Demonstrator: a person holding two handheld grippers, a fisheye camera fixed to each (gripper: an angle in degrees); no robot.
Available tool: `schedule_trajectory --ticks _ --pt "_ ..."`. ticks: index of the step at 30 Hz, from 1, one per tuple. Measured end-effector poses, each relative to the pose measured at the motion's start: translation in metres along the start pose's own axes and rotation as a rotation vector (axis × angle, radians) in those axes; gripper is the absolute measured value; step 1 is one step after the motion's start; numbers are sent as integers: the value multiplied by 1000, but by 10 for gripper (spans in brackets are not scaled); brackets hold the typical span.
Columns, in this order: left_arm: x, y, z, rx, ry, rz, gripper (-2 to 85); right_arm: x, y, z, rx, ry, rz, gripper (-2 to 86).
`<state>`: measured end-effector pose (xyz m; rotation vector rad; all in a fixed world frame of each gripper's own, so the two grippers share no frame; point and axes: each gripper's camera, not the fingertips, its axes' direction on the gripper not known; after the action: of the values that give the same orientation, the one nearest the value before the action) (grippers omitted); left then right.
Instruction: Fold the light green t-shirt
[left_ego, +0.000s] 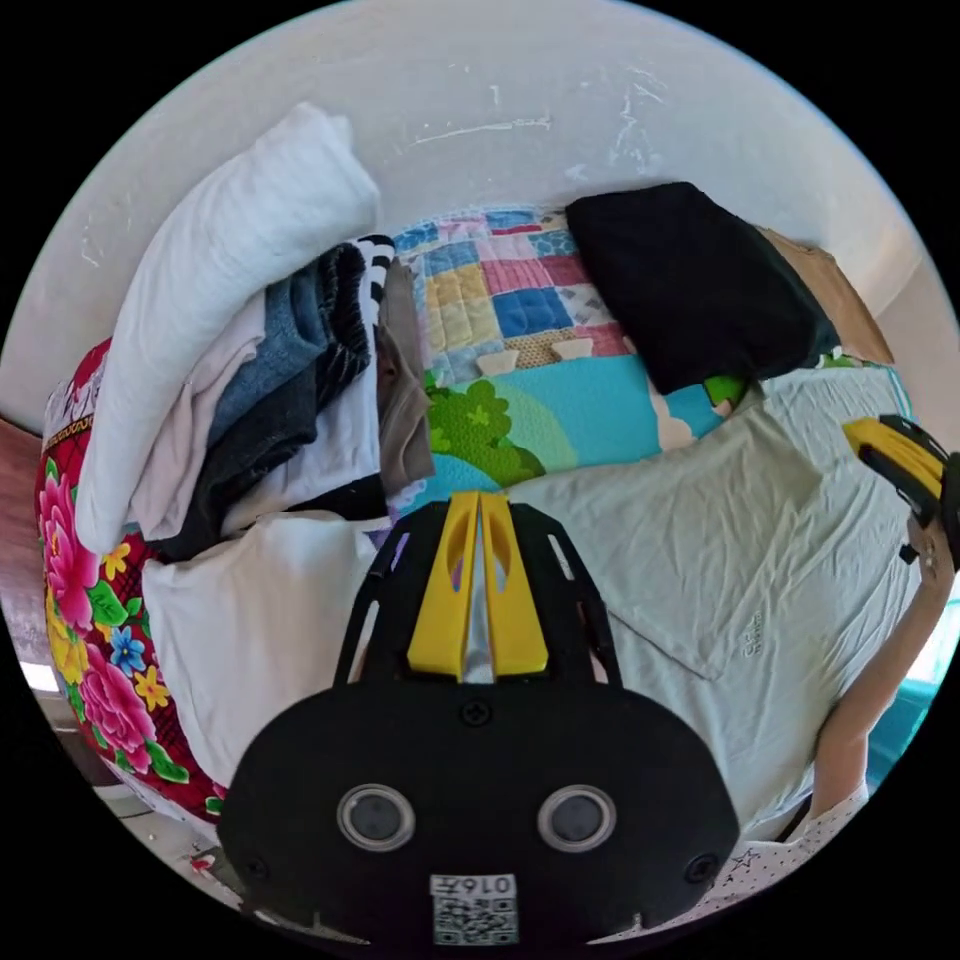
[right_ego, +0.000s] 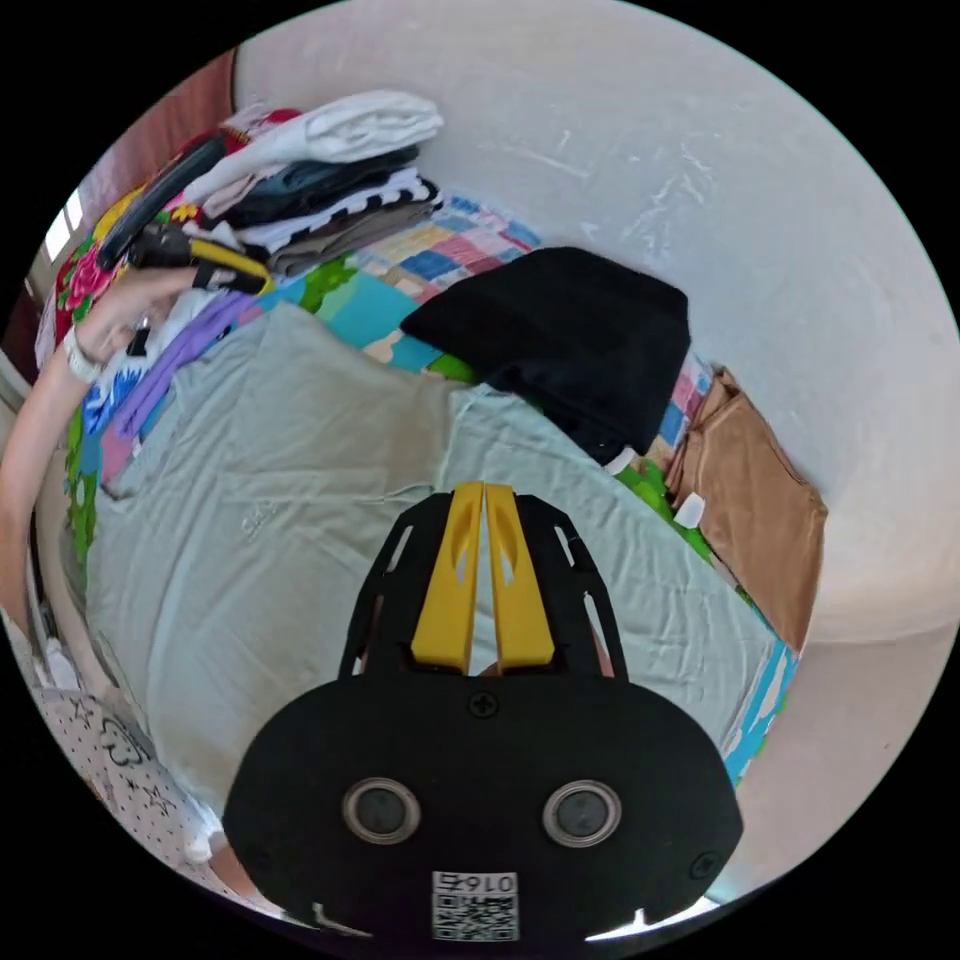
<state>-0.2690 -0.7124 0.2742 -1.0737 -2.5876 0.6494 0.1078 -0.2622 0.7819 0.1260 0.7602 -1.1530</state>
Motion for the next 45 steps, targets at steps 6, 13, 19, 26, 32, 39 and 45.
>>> schedule_trajectory --ticks 6,13,19,26,32,39,45 --pt "14 1 12 -18 -42 22 -10 -25 -24 18 42 -69 -63 -3" --pt "-10 7 5 8 14 -43 -10 12 -20 36 -77 -23 -7 -3" --pt "10 25 -26 71 68 -6 -10 21 -21 16 13 -99 -47 -4" --pt "69 84 -44 85 264 245 -10 19 -50 27 186 79 114 -4" --pt "74 124 -55 131 206 327 -10 37 -76 52 87 43 171 -4" --pt "90 170 -93 214 267 397 -10 62 -85 29 98 11 183 -4" --pt "112 180 -101 219 265 431 -10 71 -90 -11 2 101 57 -4"
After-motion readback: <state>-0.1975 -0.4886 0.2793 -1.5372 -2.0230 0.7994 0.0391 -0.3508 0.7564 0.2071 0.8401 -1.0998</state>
